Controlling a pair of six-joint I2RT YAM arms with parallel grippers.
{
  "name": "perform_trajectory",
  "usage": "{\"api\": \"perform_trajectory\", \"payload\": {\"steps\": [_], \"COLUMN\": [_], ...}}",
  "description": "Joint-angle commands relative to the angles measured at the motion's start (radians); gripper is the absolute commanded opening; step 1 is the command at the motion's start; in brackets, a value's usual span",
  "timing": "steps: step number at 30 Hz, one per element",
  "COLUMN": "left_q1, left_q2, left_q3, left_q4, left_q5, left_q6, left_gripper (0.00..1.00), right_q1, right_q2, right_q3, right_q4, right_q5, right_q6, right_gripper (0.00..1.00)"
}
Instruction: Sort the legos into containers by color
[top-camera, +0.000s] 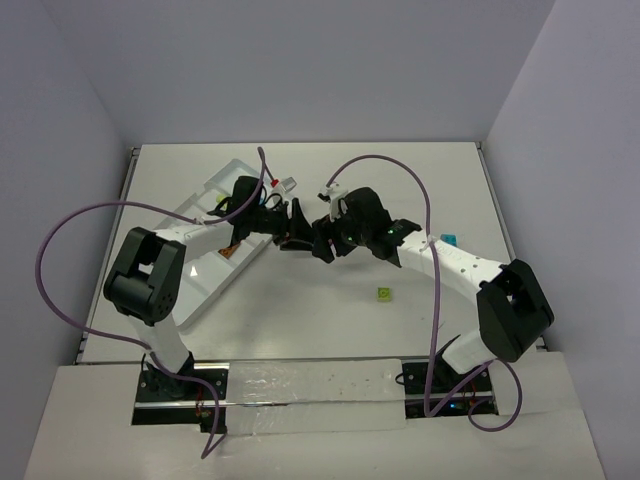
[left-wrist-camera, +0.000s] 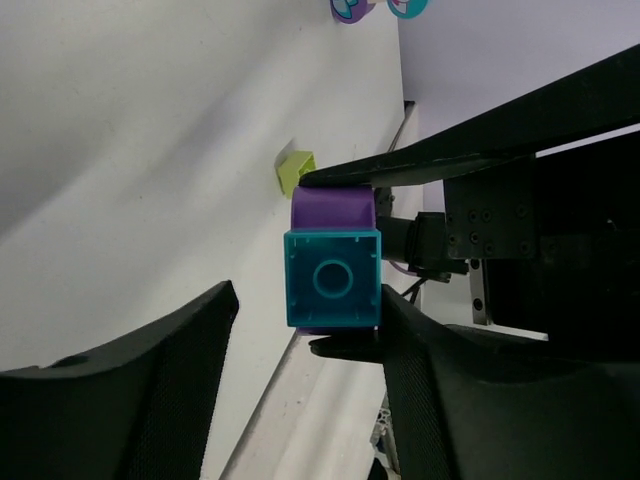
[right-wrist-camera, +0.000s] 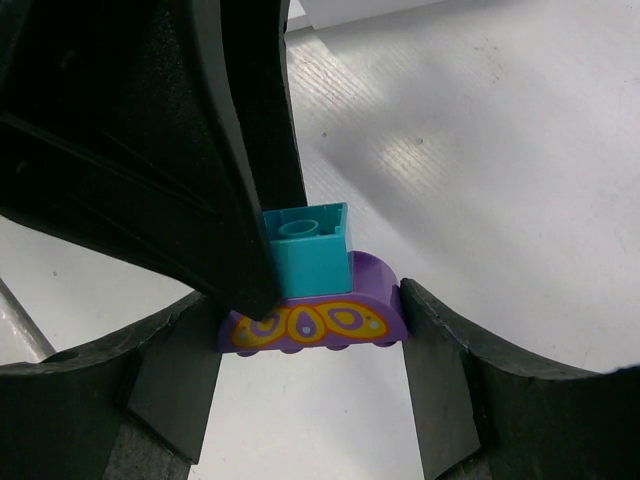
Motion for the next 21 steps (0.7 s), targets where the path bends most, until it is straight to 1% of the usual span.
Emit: {"api": "perform_trajectory", "payload": {"steps": [1,4,7,8,10,11,14,15,16,18,21], "left_q1": [-0.01,-0.01,-0.01,-0.01,-0.008,-0.002,0.031,0.044,0.069,0.096,0.125], "left_q2": [-0.004,-0.003,-0.002,-0.005,-0.018,-0.027,-0.075,-0.076,-0.112,-0.136,-0.183], "left_q3": [0.025,0.03,0.031,0.029,0.025,0.019,-0.017,-0.032,-0.062,-0.089,-0.141], "left_q4": [0.076,0.074,0.081,0.083,0.072,0.068,0.097,0.124,0.175,0.227,0.353], "left_q5": [0.037,0.038,0.041,0.038,0.008,-0.01,-0.053,-0.057,-0.058,-0.053,-0.04], "left_q6": [-0.007,-0.002,-0.01,-0.012,-0.012,-0.012,-0.065,-0.067,-0.106,-0.164,-0.235], "left_gripper": [0.45,0.23,0.03,0.0,0.0,0.0,0.0,0.0,0.0,0.0,0.0], "right_q1": [0.01,0.01,0.01,0.01,0.009,0.007,-0.02,-0.02,-0.043,-0.102,-0.204], "right_q2": [-0.036,-0.039,-0.04,-0.045,-0.061,-0.078,-0.148,-0.172,-0.216,-0.258,-0.29], "right_q3": [0.027,0.026,0.034,0.038,0.044,0.048,0.063,0.06,0.05,0.032,-0.029], "right_q4": [0.036,0.034,0.012,0.002,-0.014,-0.023,-0.048,-0.049,-0.037,-0.016,0.071], "right_q5": [-0.003,-0.002,-0.004,-0.003,0.005,0.002,-0.052,-0.053,-0.084,-0.16,-0.273], "right_q6": [-0.011,-0.011,-0.014,-0.013,-0.001,0.008,0.051,0.052,0.074,0.126,0.263], "right_gripper": [0.51,0.51,0.54,0.61,0.86,0.93,0.99,0.99,1.0,1.0,0.99]}}
